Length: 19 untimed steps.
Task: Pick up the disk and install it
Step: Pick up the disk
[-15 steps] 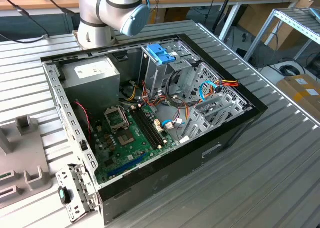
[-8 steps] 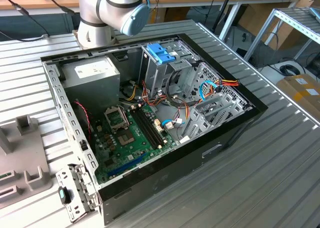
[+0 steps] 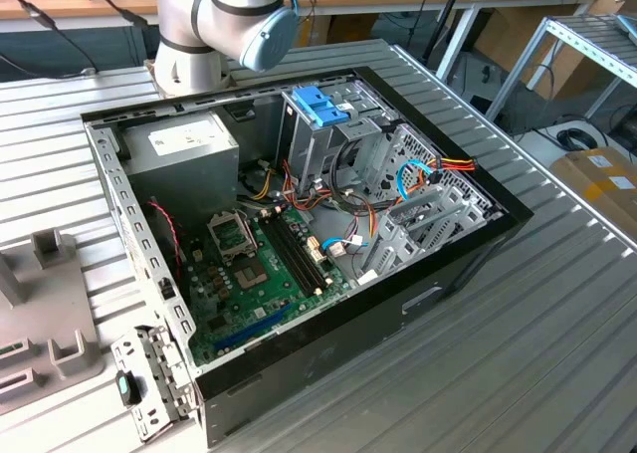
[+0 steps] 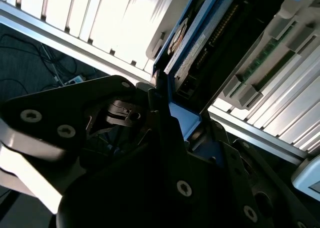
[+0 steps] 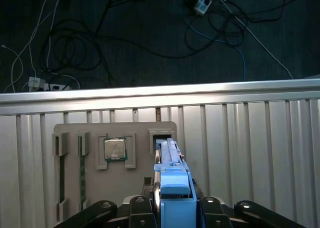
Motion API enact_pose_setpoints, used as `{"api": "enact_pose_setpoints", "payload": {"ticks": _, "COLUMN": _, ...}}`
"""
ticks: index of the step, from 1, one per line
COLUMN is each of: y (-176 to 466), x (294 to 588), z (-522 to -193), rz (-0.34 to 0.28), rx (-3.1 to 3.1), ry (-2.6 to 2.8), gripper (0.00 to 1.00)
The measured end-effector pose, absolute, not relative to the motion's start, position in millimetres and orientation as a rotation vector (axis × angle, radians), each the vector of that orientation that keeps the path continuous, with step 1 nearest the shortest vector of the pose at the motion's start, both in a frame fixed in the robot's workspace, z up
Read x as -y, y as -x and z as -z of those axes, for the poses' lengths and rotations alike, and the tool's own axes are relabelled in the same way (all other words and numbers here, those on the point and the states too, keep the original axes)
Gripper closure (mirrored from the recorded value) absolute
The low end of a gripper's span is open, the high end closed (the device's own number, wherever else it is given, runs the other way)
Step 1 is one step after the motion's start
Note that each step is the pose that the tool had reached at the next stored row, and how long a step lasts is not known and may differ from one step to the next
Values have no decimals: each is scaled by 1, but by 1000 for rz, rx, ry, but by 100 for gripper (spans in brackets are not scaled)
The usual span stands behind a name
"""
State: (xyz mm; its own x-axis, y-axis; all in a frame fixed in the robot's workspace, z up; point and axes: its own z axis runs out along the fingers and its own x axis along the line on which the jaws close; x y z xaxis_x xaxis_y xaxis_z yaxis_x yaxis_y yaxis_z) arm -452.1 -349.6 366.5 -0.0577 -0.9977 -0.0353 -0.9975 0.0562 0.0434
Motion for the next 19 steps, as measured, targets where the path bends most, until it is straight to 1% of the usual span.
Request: {"api": "enact_pose_setpoints", "payload": {"ticks": 19, "y": 452, "x": 350, "z": -390, "rz": 89, "rx": 2281, "ry": -2154, "gripper": 63}}
